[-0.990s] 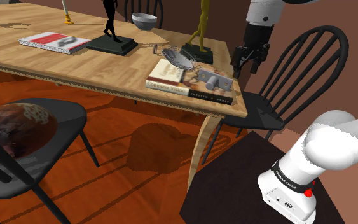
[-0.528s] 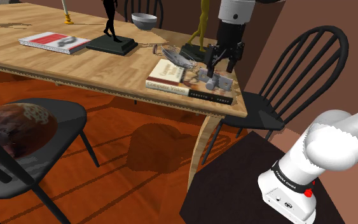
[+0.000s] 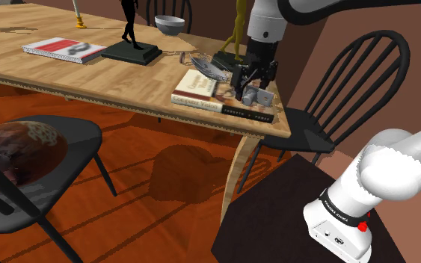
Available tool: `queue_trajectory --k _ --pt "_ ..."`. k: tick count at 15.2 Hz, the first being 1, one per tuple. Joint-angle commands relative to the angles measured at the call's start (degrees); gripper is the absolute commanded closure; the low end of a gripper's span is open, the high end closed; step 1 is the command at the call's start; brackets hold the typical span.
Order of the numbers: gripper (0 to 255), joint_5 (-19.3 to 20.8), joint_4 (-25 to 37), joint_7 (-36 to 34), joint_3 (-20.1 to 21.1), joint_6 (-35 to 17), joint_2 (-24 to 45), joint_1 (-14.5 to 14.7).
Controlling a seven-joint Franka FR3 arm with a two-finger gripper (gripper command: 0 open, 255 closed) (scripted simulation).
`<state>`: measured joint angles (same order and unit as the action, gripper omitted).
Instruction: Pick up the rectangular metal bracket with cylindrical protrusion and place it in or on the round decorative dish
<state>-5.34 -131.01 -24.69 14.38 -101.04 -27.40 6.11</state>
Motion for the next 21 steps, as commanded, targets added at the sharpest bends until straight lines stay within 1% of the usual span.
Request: queue_trajectory --k 1,8,9,18,21 --pt "0 -0.1 -1.0 -0.1 0.2 -1.2 0.2 0.0" --pt "0 -0.1 -1.0 -0.1 0.2 -1.2 0.2 0.0" --pt "255 -0.1 -1.0 -0.1 0.2 -1.2 0.2 0.0" --pt "255 -0.1 -1.0 -0.1 0.2 -1.2 0.2 0.0" --pt "255 0.1 1.2 -0.1 0.0 1.1 0.1 0.0"
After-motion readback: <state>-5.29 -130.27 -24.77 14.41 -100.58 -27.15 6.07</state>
